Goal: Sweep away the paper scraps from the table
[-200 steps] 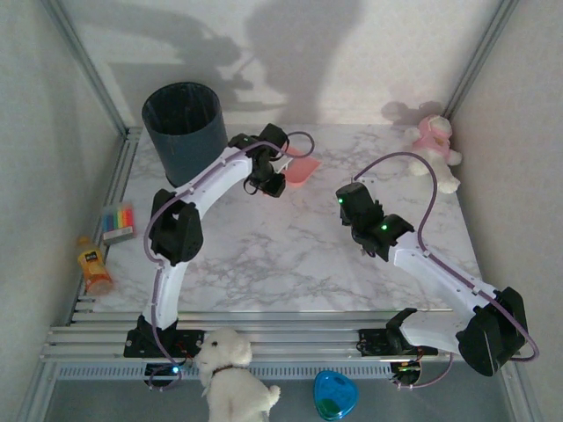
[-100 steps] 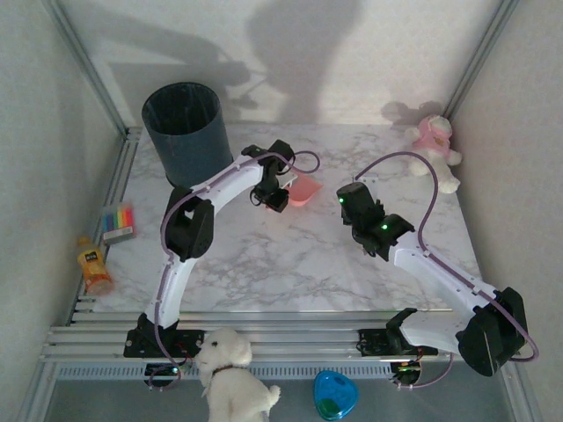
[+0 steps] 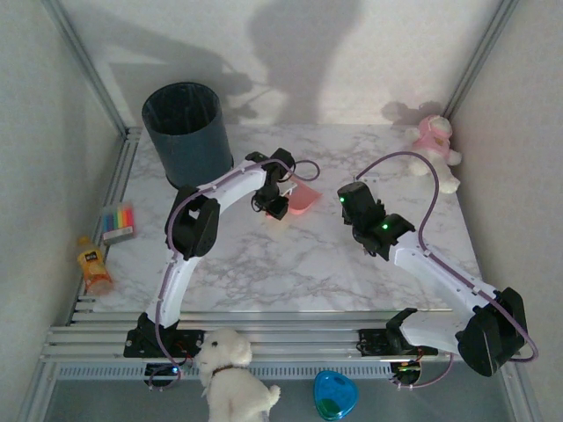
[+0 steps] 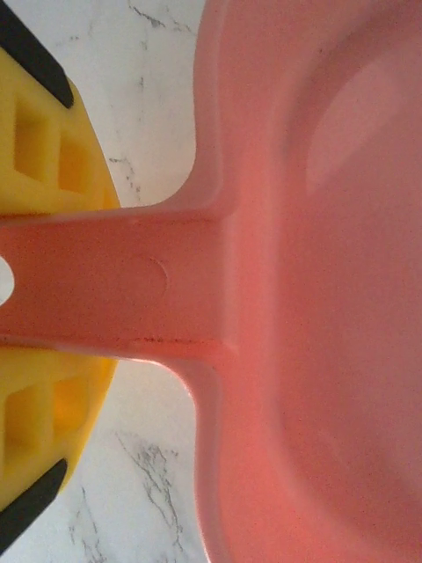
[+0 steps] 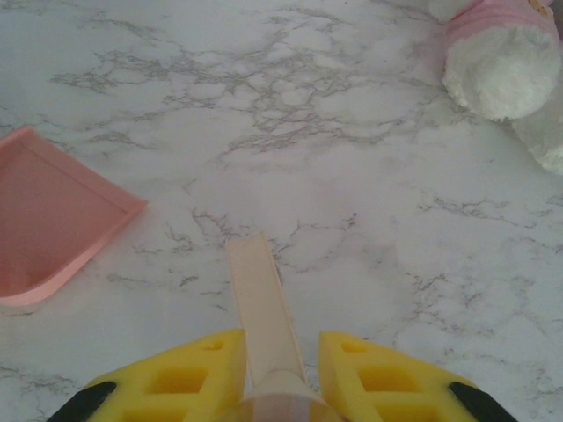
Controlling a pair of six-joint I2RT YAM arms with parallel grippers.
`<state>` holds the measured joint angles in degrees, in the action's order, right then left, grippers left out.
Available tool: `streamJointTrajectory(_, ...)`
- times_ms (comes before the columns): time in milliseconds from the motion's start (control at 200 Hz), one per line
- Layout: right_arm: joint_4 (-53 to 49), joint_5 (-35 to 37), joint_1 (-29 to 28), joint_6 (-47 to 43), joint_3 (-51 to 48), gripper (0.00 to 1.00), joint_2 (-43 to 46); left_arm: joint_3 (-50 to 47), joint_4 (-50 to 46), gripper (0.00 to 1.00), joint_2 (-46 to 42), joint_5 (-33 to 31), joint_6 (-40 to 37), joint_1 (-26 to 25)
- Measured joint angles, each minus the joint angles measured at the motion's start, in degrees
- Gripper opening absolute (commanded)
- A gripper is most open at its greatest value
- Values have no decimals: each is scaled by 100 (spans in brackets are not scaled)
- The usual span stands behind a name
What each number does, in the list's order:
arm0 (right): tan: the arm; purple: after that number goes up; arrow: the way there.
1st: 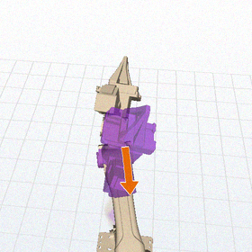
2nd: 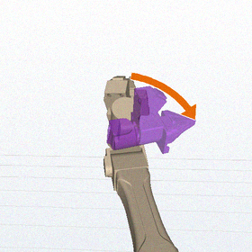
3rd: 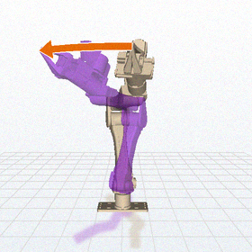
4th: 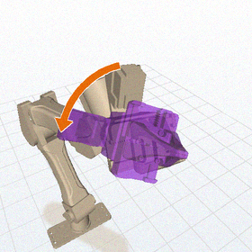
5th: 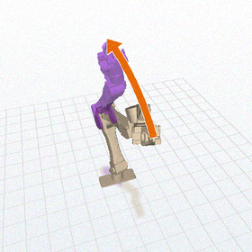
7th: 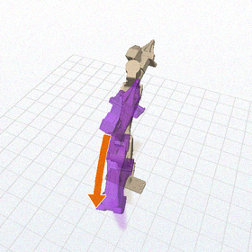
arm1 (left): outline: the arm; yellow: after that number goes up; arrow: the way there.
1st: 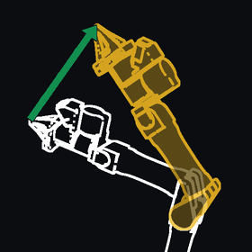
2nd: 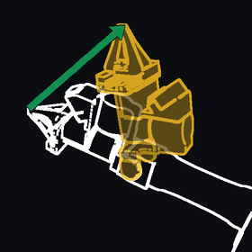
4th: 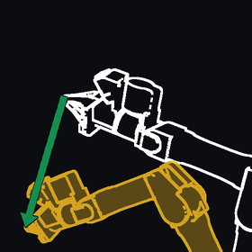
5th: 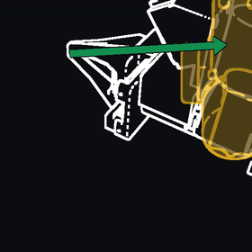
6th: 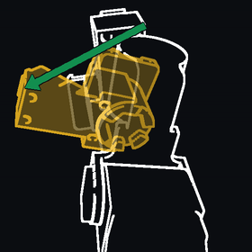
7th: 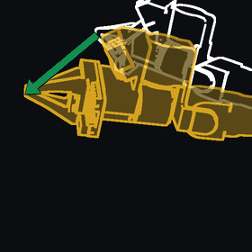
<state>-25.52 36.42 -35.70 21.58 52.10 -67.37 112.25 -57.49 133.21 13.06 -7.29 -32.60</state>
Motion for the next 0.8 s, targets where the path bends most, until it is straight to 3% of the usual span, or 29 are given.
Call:
streamJointTrajectory(405,0,-2,33,2,-59,0,0,-142,133,22,-33,-33,20,-7)
streamJointTrajectory(465,-2,-2,33,2,-81,0,0,-155,149,29,-42,-50,20,-7)
streamJointTrajectory(801,0,-4,61,2,-90,0,0,-337,181,37,-153,-225,20,-11)
